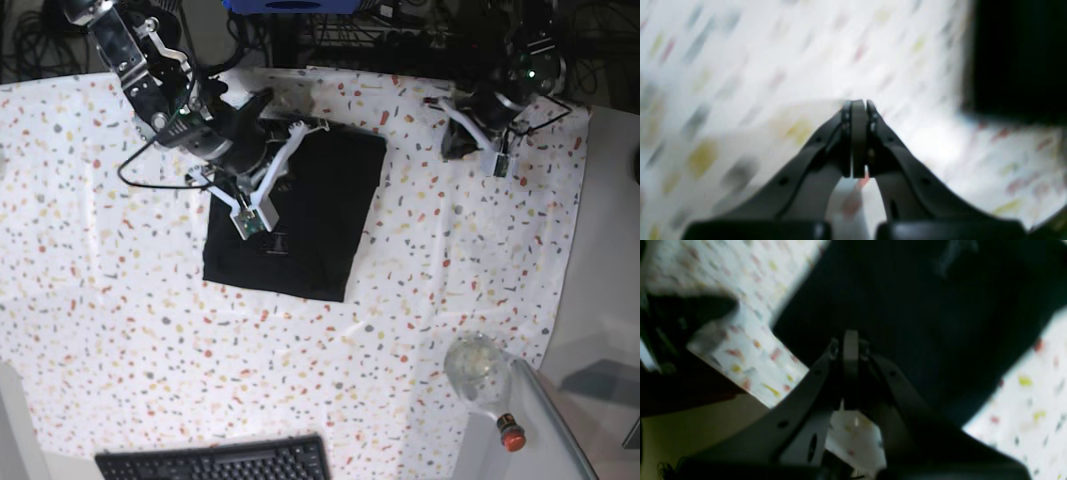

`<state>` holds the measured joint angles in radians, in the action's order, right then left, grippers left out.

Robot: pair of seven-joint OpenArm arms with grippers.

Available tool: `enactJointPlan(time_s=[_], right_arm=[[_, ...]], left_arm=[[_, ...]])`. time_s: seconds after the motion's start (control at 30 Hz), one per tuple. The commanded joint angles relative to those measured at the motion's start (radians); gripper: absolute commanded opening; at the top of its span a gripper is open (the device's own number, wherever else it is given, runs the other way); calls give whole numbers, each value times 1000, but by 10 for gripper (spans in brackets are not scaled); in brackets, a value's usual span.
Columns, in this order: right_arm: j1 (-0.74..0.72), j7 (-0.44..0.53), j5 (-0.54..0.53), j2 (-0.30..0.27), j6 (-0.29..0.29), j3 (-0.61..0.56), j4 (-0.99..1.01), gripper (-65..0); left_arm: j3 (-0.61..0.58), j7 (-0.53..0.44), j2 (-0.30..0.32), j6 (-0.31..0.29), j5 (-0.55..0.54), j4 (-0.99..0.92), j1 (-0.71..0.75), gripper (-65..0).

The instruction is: Layout the t-shirt on the table in an organized manner, then fold the t-shirt properly

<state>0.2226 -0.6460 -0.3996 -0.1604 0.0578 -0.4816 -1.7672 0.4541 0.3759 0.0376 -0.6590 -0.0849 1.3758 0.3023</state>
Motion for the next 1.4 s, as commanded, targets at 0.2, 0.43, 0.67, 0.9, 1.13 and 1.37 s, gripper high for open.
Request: enactJointPlan(time_s=[0.2, 0.43, 0.67, 0.9, 1.13, 1.37], right_arm=[[25, 87, -3, 6, -2, 7, 65, -650], [42, 110, -6, -43, 3, 8, 92, -650], [41, 110, -2, -51, 3, 8, 157, -650], [91, 107, -2, -61, 4, 8, 31, -650], [271, 87, -3, -158, 4, 113, -227, -650], [507, 81, -2, -253, -2, 271, -234, -650]], left_arm=[[-42, -18, -46, -6, -5, -36, -79, -650], [-163, -18, -43, -6, -5, -63, -36, -650], [-183, -18, -43, -6, -5, -60, 10, -650], [-165, -18, -29, -6, -13, -3, 34, -650], [12, -10, -21, -8, -9, 225, 160, -650], [65, -13, 58, -12, -13, 310, 361, -650]])
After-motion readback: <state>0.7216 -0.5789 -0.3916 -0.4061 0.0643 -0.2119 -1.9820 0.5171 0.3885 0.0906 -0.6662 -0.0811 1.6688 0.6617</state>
